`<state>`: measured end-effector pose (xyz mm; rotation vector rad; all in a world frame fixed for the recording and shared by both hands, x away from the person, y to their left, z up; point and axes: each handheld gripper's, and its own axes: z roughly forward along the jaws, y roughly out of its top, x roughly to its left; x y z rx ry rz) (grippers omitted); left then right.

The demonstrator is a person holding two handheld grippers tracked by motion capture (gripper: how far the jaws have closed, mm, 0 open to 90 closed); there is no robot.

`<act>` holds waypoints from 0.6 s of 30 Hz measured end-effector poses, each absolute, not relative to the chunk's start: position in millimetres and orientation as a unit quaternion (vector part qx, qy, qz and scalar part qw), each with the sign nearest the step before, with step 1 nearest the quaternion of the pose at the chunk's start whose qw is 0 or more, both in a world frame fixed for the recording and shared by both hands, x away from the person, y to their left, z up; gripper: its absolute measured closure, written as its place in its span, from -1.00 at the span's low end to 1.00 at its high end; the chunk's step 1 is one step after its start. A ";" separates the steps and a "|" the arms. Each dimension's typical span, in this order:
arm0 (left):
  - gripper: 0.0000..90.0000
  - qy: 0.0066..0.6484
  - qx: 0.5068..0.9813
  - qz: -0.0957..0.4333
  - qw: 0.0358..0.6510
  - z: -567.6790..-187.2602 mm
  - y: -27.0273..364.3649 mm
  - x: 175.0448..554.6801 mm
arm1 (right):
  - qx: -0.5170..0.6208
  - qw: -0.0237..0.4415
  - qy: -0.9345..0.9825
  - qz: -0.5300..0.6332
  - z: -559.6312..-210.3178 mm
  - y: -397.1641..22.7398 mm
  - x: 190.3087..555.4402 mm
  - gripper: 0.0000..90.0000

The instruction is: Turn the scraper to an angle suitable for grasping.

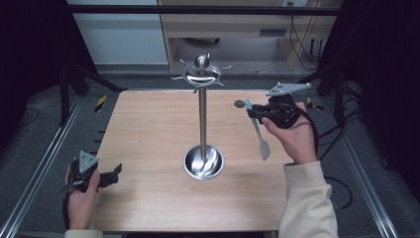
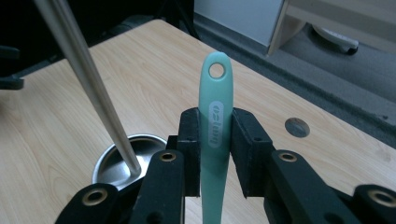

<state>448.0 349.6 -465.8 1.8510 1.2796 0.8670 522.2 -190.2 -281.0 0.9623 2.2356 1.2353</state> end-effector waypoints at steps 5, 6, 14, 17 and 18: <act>-0.95 0.495 0.717 0.336 0.357 -465.2 349.2 445.5 | 0.356 0.217 0.788 0.454 -278.4 -195.7 517.0 0.65; -0.95 0.495 0.717 0.335 0.360 -465.2 349.0 444.9 | 0.356 0.220 0.785 0.457 -278.0 -196.9 516.2 0.65; -0.95 0.489 0.721 0.336 0.358 -465.2 346.0 445.8 | 0.351 0.224 0.767 0.488 -269.7 -199.2 503.4 0.65; -0.95 0.491 0.720 0.334 0.358 -465.4 346.6 446.4 | 0.346 0.224 0.762 0.500 -266.4 -199.9 500.4 0.65; -0.95 0.491 0.720 0.334 0.358 -465.7 346.6 446.7 | 0.344 0.226 0.759 0.505 -263.7 -199.3 498.1 0.65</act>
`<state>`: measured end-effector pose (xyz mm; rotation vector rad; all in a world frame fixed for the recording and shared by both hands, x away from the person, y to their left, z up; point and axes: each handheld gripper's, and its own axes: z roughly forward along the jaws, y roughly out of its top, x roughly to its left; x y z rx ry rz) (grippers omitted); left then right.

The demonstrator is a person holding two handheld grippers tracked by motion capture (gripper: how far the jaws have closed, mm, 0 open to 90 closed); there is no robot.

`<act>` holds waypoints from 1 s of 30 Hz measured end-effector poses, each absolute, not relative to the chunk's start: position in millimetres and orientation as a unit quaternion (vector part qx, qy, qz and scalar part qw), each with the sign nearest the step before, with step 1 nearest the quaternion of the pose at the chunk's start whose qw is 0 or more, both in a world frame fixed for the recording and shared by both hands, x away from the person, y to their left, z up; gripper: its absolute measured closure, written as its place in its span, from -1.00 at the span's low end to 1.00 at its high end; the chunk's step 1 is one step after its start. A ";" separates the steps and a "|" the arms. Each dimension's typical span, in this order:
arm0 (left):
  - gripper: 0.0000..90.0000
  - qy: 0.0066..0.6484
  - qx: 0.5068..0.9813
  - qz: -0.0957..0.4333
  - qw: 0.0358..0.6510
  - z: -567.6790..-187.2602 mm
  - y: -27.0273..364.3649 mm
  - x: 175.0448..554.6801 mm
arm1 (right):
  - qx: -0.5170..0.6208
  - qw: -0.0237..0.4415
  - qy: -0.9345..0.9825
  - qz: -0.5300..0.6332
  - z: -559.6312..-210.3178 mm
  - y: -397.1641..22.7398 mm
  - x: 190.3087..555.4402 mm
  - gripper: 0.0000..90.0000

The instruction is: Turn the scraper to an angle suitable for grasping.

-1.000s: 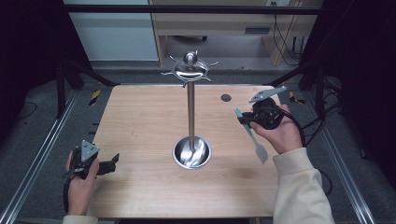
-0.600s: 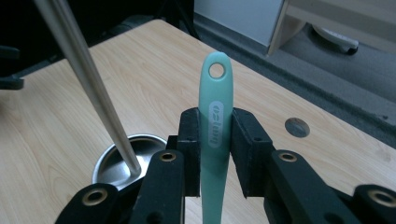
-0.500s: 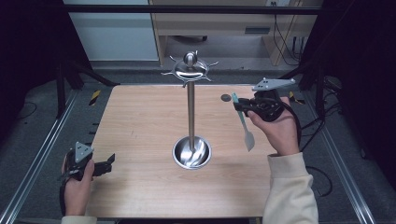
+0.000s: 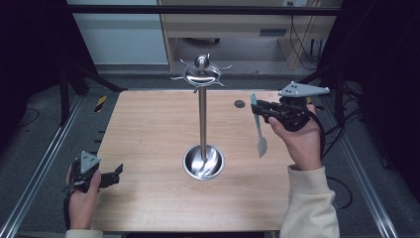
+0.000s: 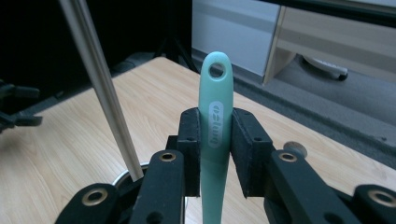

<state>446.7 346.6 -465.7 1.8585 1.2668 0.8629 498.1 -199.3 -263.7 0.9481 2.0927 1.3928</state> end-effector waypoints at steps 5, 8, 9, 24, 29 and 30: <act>-0.95 0.490 0.721 0.334 0.358 -465.9 346.6 446.3 | 0.336 0.232 0.757 0.510 -258.2 -196.9 493.5 0.65; -0.95 0.490 0.722 0.332 0.358 -466.2 345.9 446.7 | 0.331 0.233 0.754 0.518 -255.8 -196.1 491.0 0.65; -0.95 0.489 0.722 0.333 0.358 -466.2 345.7 446.7 | 0.329 0.231 0.753 0.521 -255.0 -196.0 490.2 0.65; -0.95 0.486 0.725 0.333 0.358 -466.1 344.3 447.4 | 0.315 0.226 0.741 0.549 -249.5 -193.3 484.3 0.65; -0.95 0.486 0.724 0.332 0.359 -466.0 344.3 447.4 | 0.315 0.226 0.734 0.557 -248.1 -192.4 483.0 0.65; -0.95 0.486 0.724 0.333 0.359 -465.9 344.5 447.4 | 0.316 0.225 0.734 0.558 -248.3 -192.3 483.2 0.65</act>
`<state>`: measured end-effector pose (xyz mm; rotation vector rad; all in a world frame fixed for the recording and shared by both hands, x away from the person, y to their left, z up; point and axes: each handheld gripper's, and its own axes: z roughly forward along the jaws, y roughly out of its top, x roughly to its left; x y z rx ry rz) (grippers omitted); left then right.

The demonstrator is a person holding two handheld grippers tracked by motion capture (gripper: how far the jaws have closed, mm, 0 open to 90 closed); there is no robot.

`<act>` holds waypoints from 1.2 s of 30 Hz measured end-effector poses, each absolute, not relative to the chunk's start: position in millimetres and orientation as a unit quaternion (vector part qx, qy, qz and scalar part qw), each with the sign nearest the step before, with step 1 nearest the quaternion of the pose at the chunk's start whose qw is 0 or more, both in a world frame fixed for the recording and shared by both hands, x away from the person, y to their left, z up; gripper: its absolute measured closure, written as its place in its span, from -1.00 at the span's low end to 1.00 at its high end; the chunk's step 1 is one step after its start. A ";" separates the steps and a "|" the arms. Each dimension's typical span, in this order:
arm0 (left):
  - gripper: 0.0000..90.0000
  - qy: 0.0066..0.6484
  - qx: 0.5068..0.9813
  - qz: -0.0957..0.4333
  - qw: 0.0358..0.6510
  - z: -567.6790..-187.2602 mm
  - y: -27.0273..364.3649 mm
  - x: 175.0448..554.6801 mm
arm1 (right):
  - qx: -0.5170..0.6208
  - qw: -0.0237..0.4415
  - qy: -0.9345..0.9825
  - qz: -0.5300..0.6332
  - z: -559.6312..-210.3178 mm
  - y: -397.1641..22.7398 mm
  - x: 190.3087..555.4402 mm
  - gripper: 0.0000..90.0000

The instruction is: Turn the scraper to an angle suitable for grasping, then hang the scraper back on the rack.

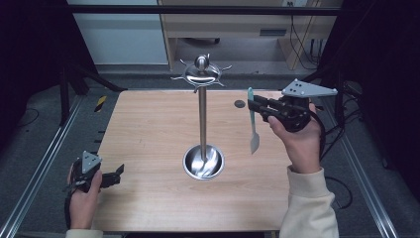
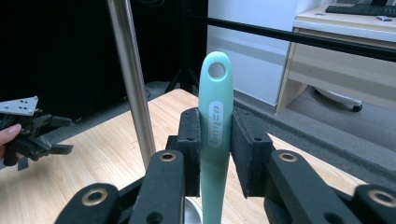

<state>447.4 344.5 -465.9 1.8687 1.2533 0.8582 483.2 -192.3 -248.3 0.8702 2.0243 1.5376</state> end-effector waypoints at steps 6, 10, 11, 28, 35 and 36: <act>-0.95 0.486 0.725 0.332 0.359 -466.0 344.6 447.7 | 0.314 0.221 0.731 0.564 -247.7 -189.5 482.5 0.65; -0.95 0.486 0.727 0.326 0.359 -466.7 344.3 448.1 | 0.308 0.221 0.732 0.566 -245.8 -187.8 480.6 0.65; -0.95 0.486 0.727 0.326 0.359 -466.6 344.1 448.0 | 0.307 0.222 0.732 0.567 -245.5 -187.8 480.4 0.65; -0.95 0.484 0.727 0.329 0.359 -466.1 343.6 448.2 | 0.296 0.217 0.721 0.588 -242.2 -182.3 479.6 0.65; -0.95 0.482 0.729 0.330 0.356 -466.6 343.0 448.7 | 0.288 0.215 0.710 0.605 -237.1 -182.9 476.3 0.65; -0.95 0.482 0.729 0.330 0.356 -466.6 343.1 448.7 | 0.287 0.214 0.709 0.608 -236.2 -182.7 475.6 0.65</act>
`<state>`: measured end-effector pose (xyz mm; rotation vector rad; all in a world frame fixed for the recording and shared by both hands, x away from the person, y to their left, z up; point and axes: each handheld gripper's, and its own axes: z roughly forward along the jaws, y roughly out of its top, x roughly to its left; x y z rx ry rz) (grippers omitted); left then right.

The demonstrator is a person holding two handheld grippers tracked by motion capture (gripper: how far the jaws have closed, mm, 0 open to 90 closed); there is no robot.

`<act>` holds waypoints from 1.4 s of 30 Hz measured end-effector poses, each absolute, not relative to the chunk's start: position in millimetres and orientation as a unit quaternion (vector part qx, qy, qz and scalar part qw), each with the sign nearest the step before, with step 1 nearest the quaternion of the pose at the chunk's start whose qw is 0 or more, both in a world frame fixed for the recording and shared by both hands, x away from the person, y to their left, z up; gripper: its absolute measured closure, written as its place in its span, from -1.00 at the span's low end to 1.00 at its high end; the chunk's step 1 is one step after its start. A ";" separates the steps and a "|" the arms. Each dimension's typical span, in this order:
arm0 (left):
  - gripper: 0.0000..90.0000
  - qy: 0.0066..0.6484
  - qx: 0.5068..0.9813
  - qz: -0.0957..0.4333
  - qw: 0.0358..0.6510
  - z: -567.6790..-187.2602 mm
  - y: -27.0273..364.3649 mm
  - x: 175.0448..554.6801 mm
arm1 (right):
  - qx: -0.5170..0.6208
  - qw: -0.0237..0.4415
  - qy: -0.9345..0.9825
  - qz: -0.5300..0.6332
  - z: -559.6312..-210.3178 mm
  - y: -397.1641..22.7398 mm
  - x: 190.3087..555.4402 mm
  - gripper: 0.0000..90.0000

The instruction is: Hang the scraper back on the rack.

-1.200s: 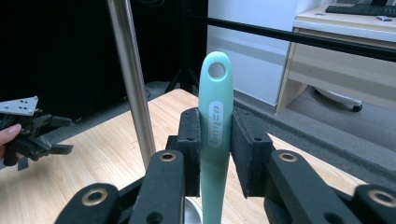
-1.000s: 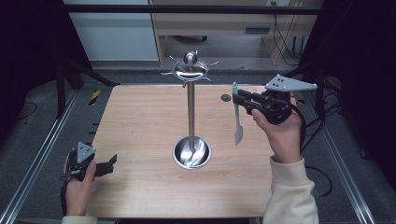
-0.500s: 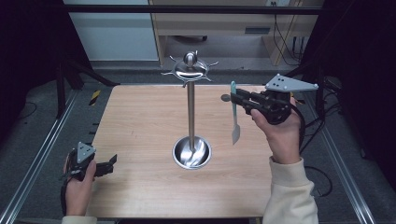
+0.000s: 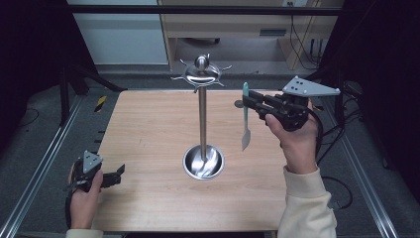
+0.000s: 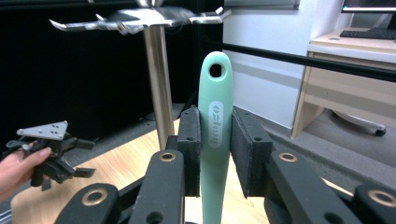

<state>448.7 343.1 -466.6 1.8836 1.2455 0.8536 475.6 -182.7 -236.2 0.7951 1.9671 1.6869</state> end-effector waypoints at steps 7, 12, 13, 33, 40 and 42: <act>-0.95 0.481 0.729 0.331 0.356 -466.3 342.6 448.9 | 0.270 0.217 0.708 0.616 -228.4 -174.3 467.0 0.65; -0.95 0.481 0.729 0.331 0.357 -466.1 342.8 449.0 | 0.259 0.223 0.708 0.618 -223.4 -166.2 458.6 0.65; -0.95 0.481 0.729 0.331 0.357 -466.1 342.7 449.1 | 0.256 0.224 0.709 0.618 -222.6 -165.1 457.7 0.65; -0.95 0.479 0.732 0.331 0.355 -466.2 341.7 449.3 | 0.253 0.231 0.703 0.623 -220.5 -147.8 451.7 0.64; -0.95 0.477 0.733 0.331 0.355 -466.3 341.2 449.5 | 0.254 0.233 0.704 0.622 -220.7 -145.8 452.5 0.64; -0.95 0.477 0.733 0.332 0.354 -466.2 341.4 450.1 | 0.255 0.231 0.704 0.621 -221.2 -144.9 453.0 0.64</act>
